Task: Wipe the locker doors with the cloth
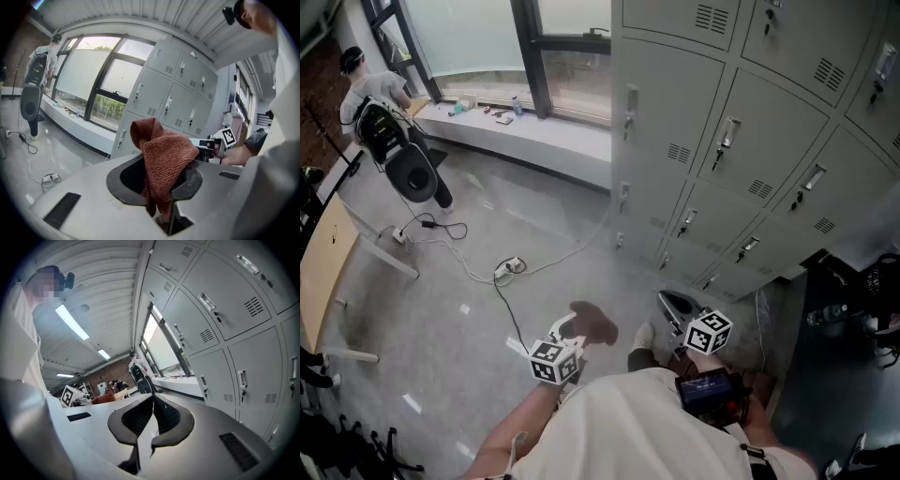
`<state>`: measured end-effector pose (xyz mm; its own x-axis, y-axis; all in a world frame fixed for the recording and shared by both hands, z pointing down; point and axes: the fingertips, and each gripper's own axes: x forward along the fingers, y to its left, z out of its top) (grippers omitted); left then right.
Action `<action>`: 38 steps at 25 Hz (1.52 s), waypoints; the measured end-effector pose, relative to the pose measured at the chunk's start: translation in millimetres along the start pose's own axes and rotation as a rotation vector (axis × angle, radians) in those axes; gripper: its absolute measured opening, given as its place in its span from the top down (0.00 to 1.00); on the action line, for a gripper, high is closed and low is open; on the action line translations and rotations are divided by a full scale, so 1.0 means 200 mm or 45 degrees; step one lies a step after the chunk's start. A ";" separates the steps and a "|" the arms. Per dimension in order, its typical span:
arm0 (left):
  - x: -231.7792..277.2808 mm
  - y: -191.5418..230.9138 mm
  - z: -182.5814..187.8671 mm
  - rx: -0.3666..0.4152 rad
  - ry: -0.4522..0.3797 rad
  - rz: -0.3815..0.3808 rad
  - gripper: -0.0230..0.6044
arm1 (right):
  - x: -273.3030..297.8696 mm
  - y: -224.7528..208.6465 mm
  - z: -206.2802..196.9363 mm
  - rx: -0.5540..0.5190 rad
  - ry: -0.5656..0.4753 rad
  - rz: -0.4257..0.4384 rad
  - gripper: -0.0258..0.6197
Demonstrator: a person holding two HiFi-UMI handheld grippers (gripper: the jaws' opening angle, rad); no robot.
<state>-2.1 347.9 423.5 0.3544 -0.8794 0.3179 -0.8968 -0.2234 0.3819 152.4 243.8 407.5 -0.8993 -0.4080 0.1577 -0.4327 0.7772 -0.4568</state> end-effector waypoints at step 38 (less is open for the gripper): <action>2.63 0.07 0.64 0.304 0.289 -0.108 0.86 | 0.29 -1.41 0.70 0.137 0.055 -0.238 0.93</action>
<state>137.6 -171.8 485.6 0.4563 -0.7435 0.4888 -0.8888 -0.4074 0.2101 230.3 -66.4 422.0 -0.8070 -0.5173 0.2850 -0.5850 0.6336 -0.5064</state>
